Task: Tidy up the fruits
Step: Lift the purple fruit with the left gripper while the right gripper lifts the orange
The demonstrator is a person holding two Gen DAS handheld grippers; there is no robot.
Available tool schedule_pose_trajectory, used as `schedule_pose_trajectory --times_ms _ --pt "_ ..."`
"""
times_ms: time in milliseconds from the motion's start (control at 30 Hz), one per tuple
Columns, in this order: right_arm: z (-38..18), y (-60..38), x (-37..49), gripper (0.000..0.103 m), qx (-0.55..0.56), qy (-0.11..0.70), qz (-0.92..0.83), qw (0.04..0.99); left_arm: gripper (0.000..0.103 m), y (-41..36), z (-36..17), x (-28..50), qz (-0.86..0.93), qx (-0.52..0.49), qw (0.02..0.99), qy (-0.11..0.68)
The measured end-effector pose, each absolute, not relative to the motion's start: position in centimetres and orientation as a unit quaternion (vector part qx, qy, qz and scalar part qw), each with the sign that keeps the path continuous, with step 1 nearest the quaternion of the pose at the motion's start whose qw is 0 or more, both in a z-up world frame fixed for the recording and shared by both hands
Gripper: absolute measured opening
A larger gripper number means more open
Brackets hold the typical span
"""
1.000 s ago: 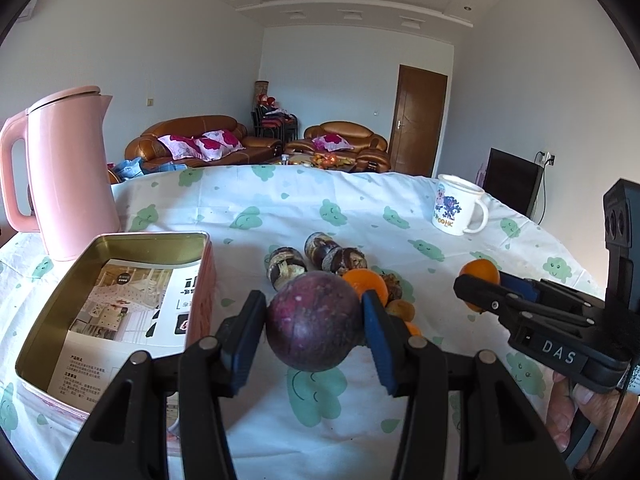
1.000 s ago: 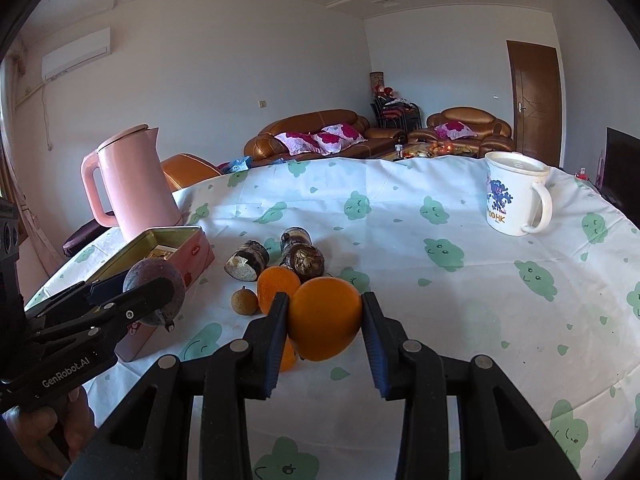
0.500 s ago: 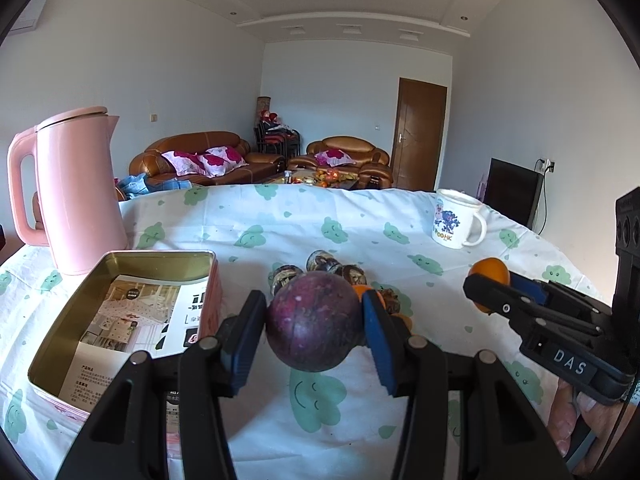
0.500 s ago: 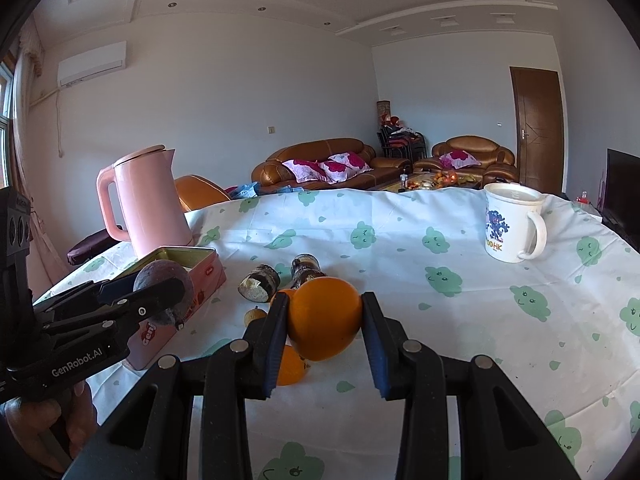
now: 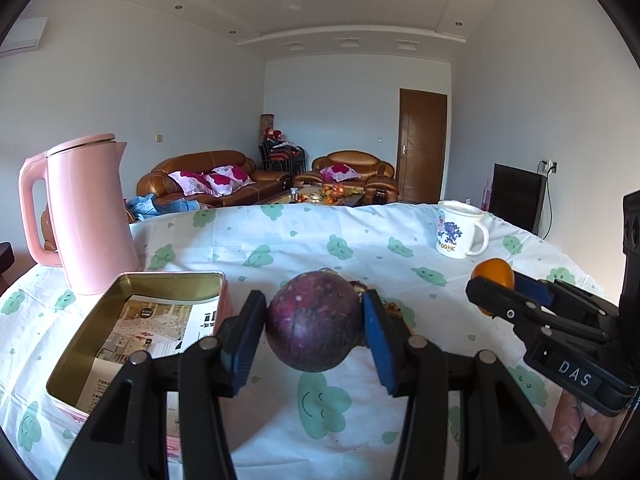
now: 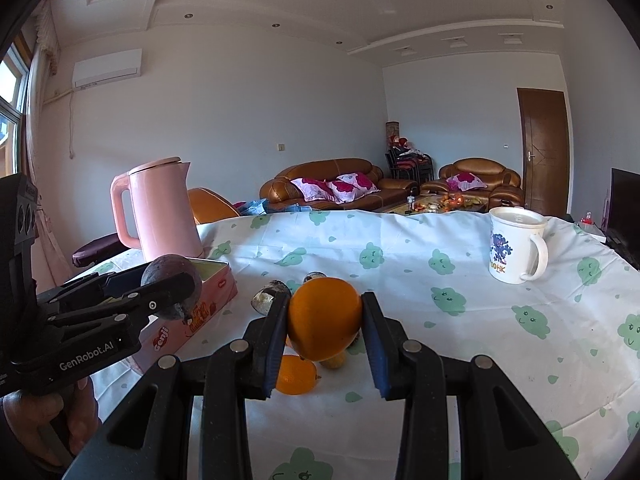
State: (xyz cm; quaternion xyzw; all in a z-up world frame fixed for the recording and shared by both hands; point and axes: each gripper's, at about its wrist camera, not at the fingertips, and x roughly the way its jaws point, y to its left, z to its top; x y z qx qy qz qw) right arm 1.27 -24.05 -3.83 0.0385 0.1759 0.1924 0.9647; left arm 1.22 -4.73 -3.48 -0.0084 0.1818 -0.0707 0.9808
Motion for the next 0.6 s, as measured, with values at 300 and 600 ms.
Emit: schedule_pose_trajectory --times_ms 300,600 --pt "-3.6 -23.7 1.1 0.038 0.036 0.168 0.195 0.966 0.051 -4.8 -3.2 0.7 -0.059 0.003 0.984 0.167" --pt "-2.7 -22.8 1.2 0.038 0.03 0.159 0.203 0.966 0.051 -4.4 -2.7 0.3 -0.045 0.011 0.987 0.154"
